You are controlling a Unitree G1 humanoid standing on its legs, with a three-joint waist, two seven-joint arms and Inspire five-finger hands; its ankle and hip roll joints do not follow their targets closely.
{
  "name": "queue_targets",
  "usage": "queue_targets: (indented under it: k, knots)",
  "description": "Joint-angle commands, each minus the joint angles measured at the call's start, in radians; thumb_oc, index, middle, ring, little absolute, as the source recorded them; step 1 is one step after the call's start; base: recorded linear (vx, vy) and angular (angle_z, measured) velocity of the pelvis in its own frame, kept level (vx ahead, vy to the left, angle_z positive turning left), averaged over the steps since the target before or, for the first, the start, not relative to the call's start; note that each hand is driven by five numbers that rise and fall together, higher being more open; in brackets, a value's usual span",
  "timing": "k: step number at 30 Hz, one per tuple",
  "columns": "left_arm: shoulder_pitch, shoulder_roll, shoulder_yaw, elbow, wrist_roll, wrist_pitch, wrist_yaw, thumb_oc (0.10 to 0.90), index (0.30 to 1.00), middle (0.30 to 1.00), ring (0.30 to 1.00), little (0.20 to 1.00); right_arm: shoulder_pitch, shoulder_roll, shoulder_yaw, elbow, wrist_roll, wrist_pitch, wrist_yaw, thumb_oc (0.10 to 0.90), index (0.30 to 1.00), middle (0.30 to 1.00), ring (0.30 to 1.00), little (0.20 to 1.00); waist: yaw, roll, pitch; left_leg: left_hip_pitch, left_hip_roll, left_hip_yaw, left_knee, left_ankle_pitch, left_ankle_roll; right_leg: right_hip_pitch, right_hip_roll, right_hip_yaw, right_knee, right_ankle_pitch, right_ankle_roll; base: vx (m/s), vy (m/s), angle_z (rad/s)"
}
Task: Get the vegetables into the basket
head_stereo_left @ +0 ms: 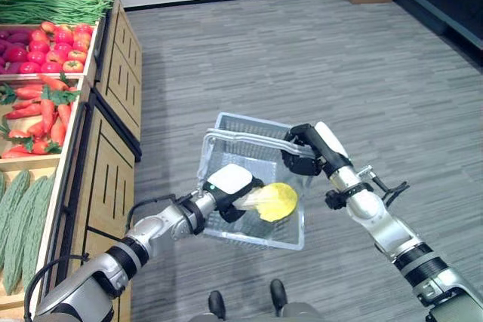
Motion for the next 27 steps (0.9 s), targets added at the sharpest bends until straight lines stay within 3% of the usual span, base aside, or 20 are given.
queue_targets:
  k: [1,6,10,18,22,24,27]
  knots:
    - [-0.067,-0.014,0.046,0.029,0.034,0.007,0.08,0.9,1.0,1.0,1.0,1.0,-0.066,0.032,-0.133,-0.159,0.101,-0.157,-0.055,0.4,0.3,0.3,0.3,0.3,0.019,-0.051,-0.112,0.016,0.061,0.006,0.001,-0.045,-0.089,-0.016,-0.091,-0.056,-0.001,0.036,0.093,0.0,0.0,0.0]
    - [-0.032,0.005,0.082,-0.018,0.006,-0.006,0.066,0.9,1.0,1.0,1.0,1.0,-0.025,-0.002,-0.155,-0.144,0.083,-0.143,-0.041,0.4,0.3,0.3,0.3,0.3,0.02,-0.055,-0.111,0.015,0.063,0.0,0.001,-0.044,-0.089,-0.01,-0.091,-0.064,-0.001,0.033,0.09,0.0,0.0,0.0]
    - [0.149,0.044,0.219,-0.153,-0.291,-0.042,-0.073,0.9,1.0,1.0,1.0,1.0,0.066,-0.042,-0.24,-0.082,0.05,-0.115,-0.022,0.4,0.3,0.3,0.3,0.3,0.035,-0.055,-0.111,0.018,0.059,-0.015,0.001,-0.044,-0.086,0.0,-0.093,-0.074,-0.001,0.029,0.084,0.01,0.0,0.02]
    - [0.363,0.101,0.396,-0.237,-0.504,-0.042,-0.147,0.9,1.0,1.0,1.0,1.0,0.2,-0.042,-0.354,0.007,0.019,-0.103,-0.01,0.4,0.3,0.3,0.3,0.3,0.052,-0.053,-0.11,0.017,0.057,-0.036,0.001,-0.04,-0.085,0.016,-0.093,-0.088,-0.001,0.019,0.074,0.02,0.0,0.07]
    - [0.498,0.083,0.477,-0.162,-0.702,-0.035,-0.182,0.9,1.0,1.0,1.0,1.0,0.285,-0.029,-0.422,0.152,-0.005,-0.095,-0.029,0.4,0.3,0.3,0.3,0.3,0.058,-0.052,-0.104,0.016,0.055,-0.05,0.001,-0.035,-0.084,0.02,-0.093,-0.095,-0.001,0.02,0.072,0.01,0.001,0.1]
    - [0.574,0.035,0.54,-0.023,-0.796,-0.023,-0.206,0.9,1.0,1.0,1.0,1.0,0.338,-0.025,-0.467,0.304,-0.068,-0.081,-0.064,0.4,0.3,0.3,0.3,0.3,0.063,-0.052,-0.098,0.012,0.055,-0.065,0.001,-0.028,-0.085,0.024,-0.092,-0.102,-0.001,0.017,0.071,0.0,-0.018,0.12]
    - [0.598,-0.009,0.571,0.085,-0.795,-0.008,-0.205,0.9,1.0,1.0,1.0,1.0,0.355,0.001,-0.502,0.398,-0.065,-0.07,-0.081,0.4,0.3,0.3,0.3,0.3,0.066,-0.052,-0.096,0.004,0.056,-0.075,0.001,-0.024,-0.086,0.025,-0.093,-0.11,-0.001,0.016,0.071,-0.01,-0.018,0.11]
